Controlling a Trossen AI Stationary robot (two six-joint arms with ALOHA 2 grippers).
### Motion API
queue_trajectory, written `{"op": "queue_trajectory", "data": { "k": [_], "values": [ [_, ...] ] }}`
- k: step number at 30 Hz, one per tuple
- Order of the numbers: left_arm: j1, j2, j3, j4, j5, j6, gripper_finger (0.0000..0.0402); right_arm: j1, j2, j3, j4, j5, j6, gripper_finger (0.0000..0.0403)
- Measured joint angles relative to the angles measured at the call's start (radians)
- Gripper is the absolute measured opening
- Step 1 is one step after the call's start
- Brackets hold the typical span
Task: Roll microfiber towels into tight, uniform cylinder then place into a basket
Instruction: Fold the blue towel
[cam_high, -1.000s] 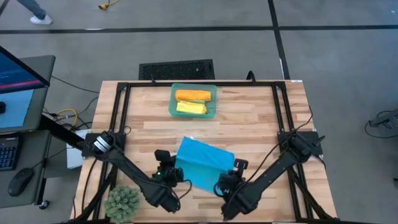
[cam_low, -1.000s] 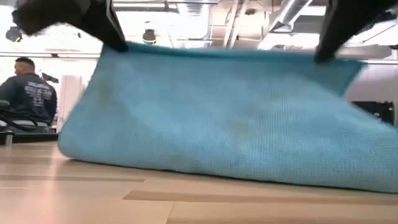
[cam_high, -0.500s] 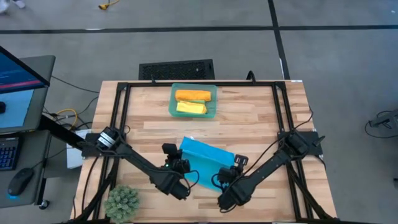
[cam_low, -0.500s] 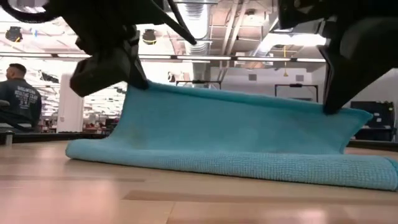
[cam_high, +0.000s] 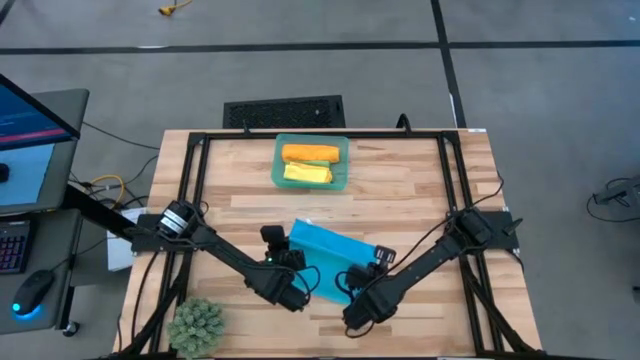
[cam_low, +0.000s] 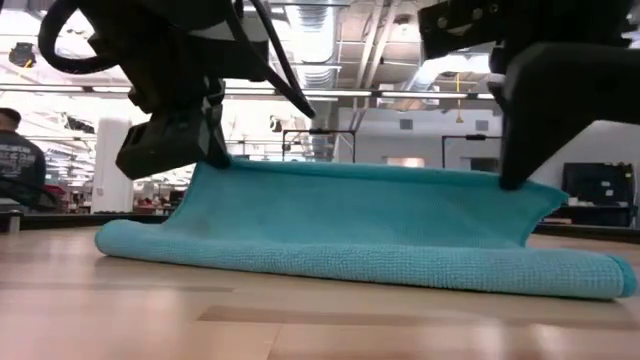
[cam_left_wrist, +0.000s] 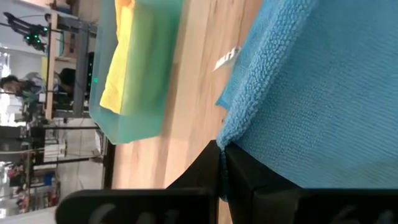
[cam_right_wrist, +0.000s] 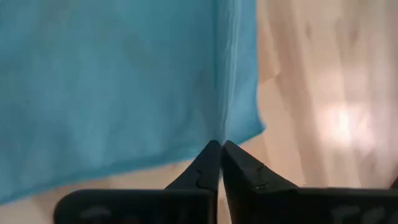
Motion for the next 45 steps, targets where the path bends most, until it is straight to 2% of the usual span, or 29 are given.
{"op": "queue_trajectory", "data": {
  "k": [3, 9, 19, 22, 25, 29, 35, 38, 41, 45],
  "values": [
    [0.001, 0.000, 0.000, 0.002, 0.000, 0.020, 0.0000, -0.006, 0.000, 0.000, 0.014, -0.036, 0.010, 0.0054],
    [0.001, 0.000, 0.000, 0.028, -0.002, 0.042, 0.0016, -0.008, 0.000, 0.000, 0.012, -0.030, 0.045, 0.0069],
    [0.008, 0.000, 0.000, 0.010, -0.002, 0.113, 0.0144, -0.005, 0.000, 0.000, 0.003, -0.022, 0.061, 0.0095],
    [0.022, 0.000, 0.018, -0.097, -0.002, 0.113, 0.0176, 0.004, 0.000, 0.000, -0.019, -0.021, 0.065, 0.0096],
    [0.039, 0.000, 0.049, -0.211, -0.002, 0.045, 0.0196, 0.016, 0.000, 0.000, -0.035, -0.021, 0.084, 0.0095],
    [0.043, 0.000, 0.098, -0.298, -0.038, -0.016, 0.0207, 0.030, 0.000, 0.000, -0.038, -0.021, 0.088, 0.0095],
    [0.043, 0.000, 0.113, -0.168, -0.037, 0.082, 0.0208, 0.033, 0.000, 0.000, -0.024, -0.012, 0.068, 0.0095],
    [0.043, 0.000, 0.113, -0.125, -0.032, 0.126, 0.0208, 0.032, 0.000, 0.000, -0.027, 0.032, 0.008, 0.0095],
    [0.043, 0.000, 0.113, -0.123, -0.031, 0.129, 0.0208, 0.024, -0.003, 0.000, -0.114, 0.062, 0.007, 0.0095],
    [0.041, 0.000, 0.101, -0.135, -0.030, 0.127, 0.0208, 0.025, -0.023, -0.005, -0.232, 0.120, 0.100, 0.0095]
  ]
}}
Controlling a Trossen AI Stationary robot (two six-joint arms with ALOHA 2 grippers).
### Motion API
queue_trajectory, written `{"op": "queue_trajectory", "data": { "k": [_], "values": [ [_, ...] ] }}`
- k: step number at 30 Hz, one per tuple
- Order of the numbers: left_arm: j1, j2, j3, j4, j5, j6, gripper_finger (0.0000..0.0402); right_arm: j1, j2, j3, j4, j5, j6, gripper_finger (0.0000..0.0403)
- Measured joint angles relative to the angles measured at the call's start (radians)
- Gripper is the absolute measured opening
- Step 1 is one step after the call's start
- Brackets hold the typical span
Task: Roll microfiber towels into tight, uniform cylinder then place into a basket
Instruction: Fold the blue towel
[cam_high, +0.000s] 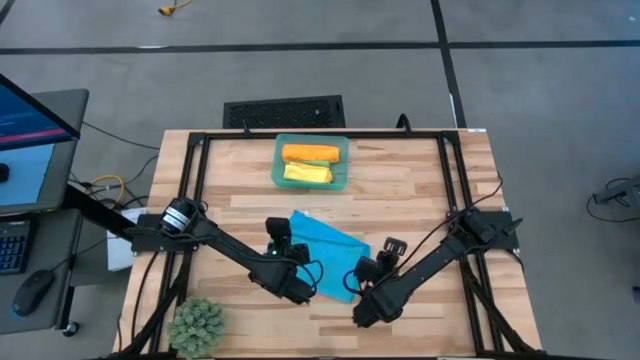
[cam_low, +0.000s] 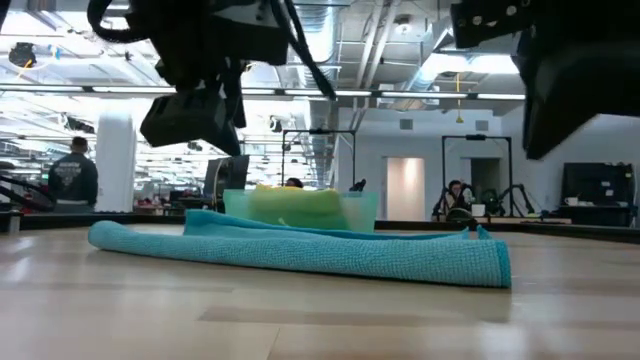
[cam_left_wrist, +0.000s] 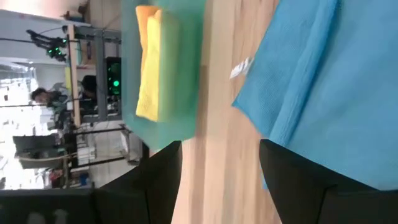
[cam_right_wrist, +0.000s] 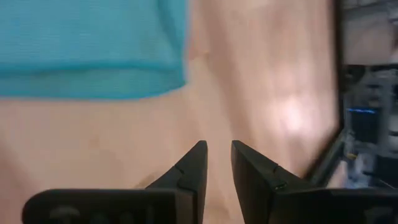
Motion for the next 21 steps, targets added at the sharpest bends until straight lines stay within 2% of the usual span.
{"op": "queue_trajectory", "data": {
  "k": [4, 9, 13, 21],
  "values": [
    [-0.031, 0.000, -0.003, -0.080, 0.001, -0.083, 0.0208, 0.000, -0.077, -0.087, 0.109, 0.015, -0.011, 0.0095],
    [-0.102, -0.015, -0.006, -0.161, 0.028, -0.244, 0.0208, 0.000, -0.172, -0.248, 0.182, 0.004, 0.062, 0.0095],
    [-0.178, -0.040, -0.061, -0.031, 0.060, -0.312, 0.0208, -0.016, -0.274, -0.370, 0.397, -0.008, 0.040, 0.0095],
    [-0.283, -0.145, -0.262, 0.416, 0.082, -0.273, 0.0208, -0.126, -0.461, -0.534, 0.799, -0.041, -0.120, 0.0095]
  ]
}}
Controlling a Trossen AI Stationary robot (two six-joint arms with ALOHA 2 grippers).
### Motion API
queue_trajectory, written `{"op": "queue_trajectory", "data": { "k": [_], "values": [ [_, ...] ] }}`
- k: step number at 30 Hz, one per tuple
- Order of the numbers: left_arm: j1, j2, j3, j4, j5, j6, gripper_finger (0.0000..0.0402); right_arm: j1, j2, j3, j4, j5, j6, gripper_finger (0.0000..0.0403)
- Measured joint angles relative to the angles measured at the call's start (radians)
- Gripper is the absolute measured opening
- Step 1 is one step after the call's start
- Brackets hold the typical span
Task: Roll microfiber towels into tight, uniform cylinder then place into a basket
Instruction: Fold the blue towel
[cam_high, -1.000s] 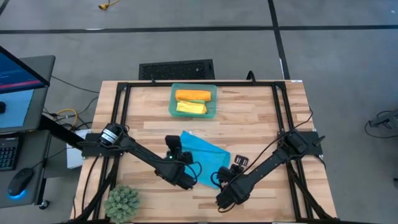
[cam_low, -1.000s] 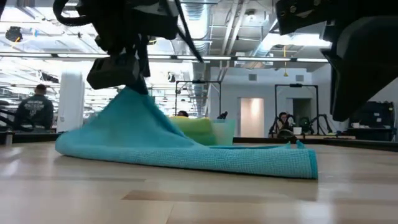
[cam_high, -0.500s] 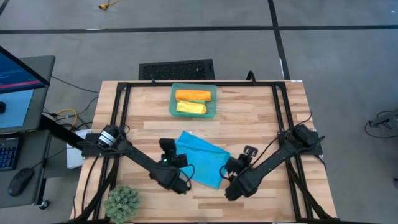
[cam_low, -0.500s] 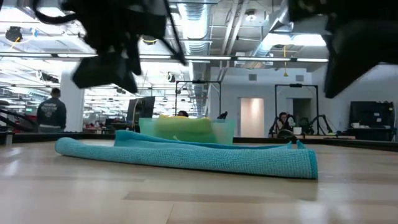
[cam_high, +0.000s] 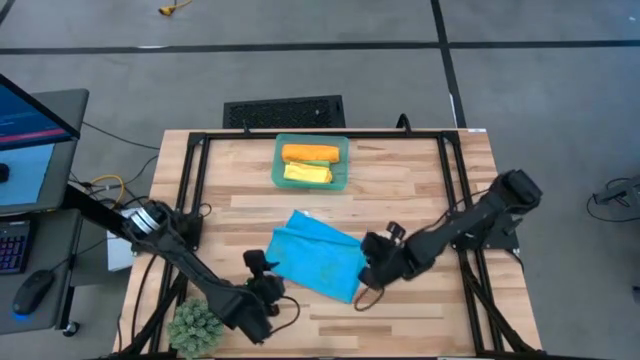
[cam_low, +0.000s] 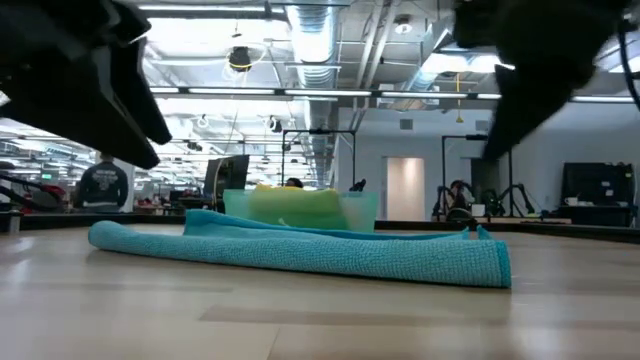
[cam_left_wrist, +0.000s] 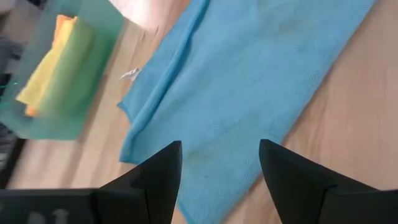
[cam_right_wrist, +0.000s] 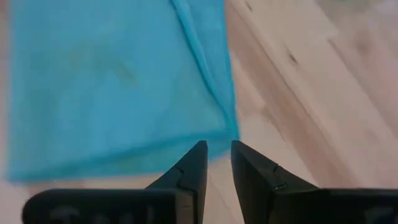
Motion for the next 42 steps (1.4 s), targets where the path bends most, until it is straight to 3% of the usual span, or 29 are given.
{"op": "queue_trajectory", "data": {
  "k": [9, 14, 20, 25, 30, 37, 42],
  "values": [
    [0.030, -0.254, -0.295, 0.368, 0.020, 0.114, 0.0208, -0.227, -0.012, -0.083, 0.249, -0.318, -0.128, 0.0095],
    [0.046, -0.416, -0.380, 0.478, 0.028, 0.237, 0.0208, -0.291, -0.006, -0.084, 0.262, -0.340, -0.141, 0.0114],
    [0.051, -0.548, -0.441, 0.507, 0.031, 0.286, 0.0208, -0.312, 0.003, -0.083, 0.298, -0.342, -0.204, 0.0169],
    [0.051, -0.563, -0.474, 0.510, 0.032, 0.271, 0.0208, -0.326, 0.061, -0.078, 0.310, -0.375, -0.276, 0.0196],
    [0.051, -0.560, -0.494, 0.508, 0.062, 0.263, 0.0208, -0.326, 0.127, -0.076, 0.304, -0.397, -0.324, 0.0195],
    [0.051, -0.560, -0.495, 0.525, 0.072, 0.270, 0.0208, -0.332, 0.140, -0.091, 0.277, -0.411, -0.315, 0.0169],
    [0.051, -0.560, -0.495, 0.529, 0.074, 0.271, 0.0208, -0.330, 0.133, -0.087, 0.283, -0.414, -0.295, 0.0121]
  ]
}}
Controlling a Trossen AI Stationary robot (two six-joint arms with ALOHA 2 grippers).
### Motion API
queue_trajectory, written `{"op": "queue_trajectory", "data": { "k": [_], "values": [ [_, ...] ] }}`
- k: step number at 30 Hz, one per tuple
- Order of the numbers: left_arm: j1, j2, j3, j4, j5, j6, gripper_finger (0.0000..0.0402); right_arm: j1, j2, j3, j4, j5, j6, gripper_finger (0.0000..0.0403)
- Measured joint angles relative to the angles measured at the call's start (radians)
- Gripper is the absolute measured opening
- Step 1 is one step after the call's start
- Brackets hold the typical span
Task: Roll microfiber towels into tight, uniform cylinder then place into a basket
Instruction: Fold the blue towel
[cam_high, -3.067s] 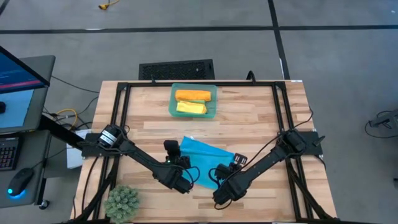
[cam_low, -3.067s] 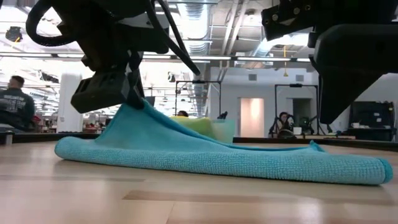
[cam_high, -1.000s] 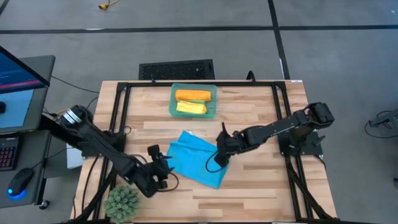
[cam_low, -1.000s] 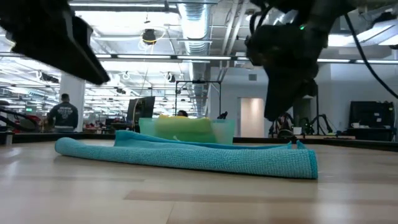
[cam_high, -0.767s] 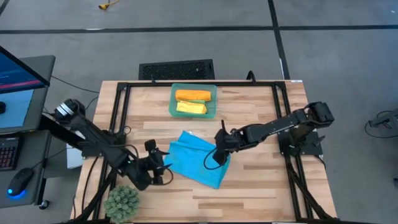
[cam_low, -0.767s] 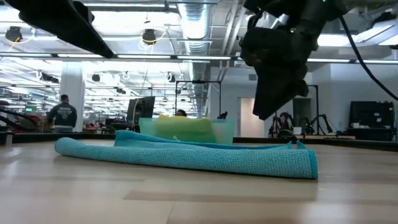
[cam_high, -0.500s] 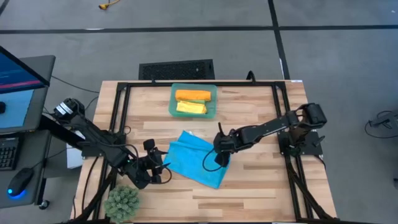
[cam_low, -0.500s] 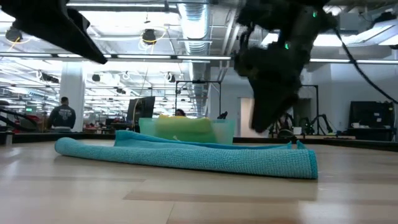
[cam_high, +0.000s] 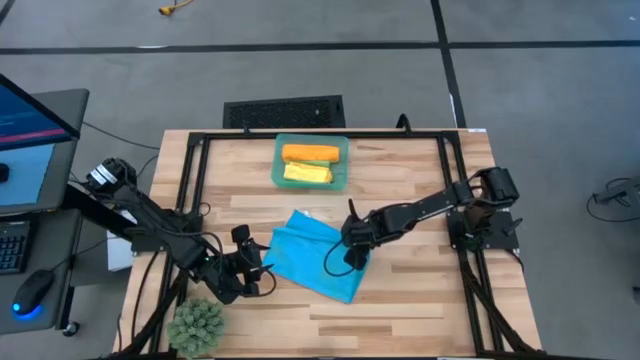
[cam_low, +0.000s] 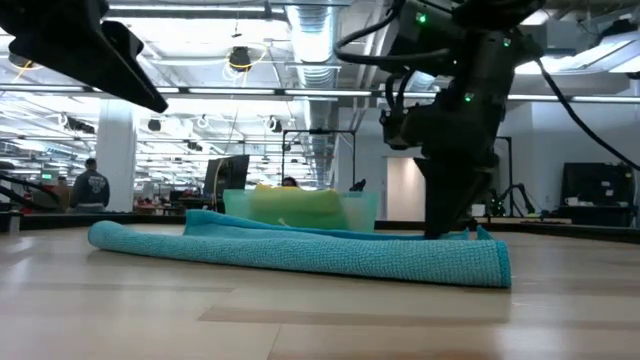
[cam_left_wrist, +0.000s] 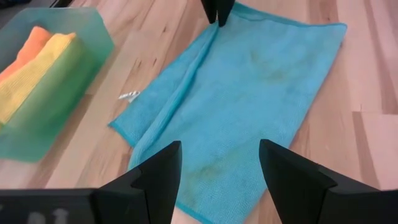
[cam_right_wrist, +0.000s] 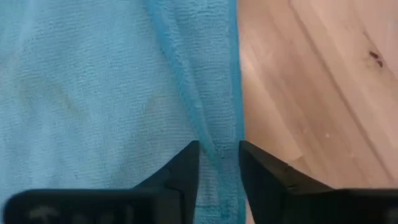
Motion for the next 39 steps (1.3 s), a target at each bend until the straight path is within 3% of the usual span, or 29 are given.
{"op": "queue_trajectory", "data": {
  "k": [8, 15, 22, 29, 39],
  "values": [
    [0.000, 0.000, 0.000, -0.001, 0.001, -0.007, 0.0208, 0.025, 0.000, 0.000, -0.006, -0.010, 0.026, 0.0011],
    [0.000, 0.000, 0.000, -0.001, 0.001, -0.012, 0.0208, 0.053, -0.002, 0.013, -0.036, -0.011, 0.060, 0.0017],
    [0.000, 0.000, 0.000, -0.001, 0.001, -0.012, 0.0208, 0.098, -0.006, 0.109, -0.146, -0.001, 0.096, 0.0010],
    [0.000, 0.000, 0.001, -0.002, 0.001, -0.025, 0.0208, 0.153, -0.006, 0.141, -0.330, 0.007, 0.249, 0.0005],
    [0.000, 0.000, 0.001, 0.002, -0.004, -0.026, 0.0208, 0.212, -0.006, 0.184, -0.409, 0.014, 0.366, 0.0005]
  ]
}}
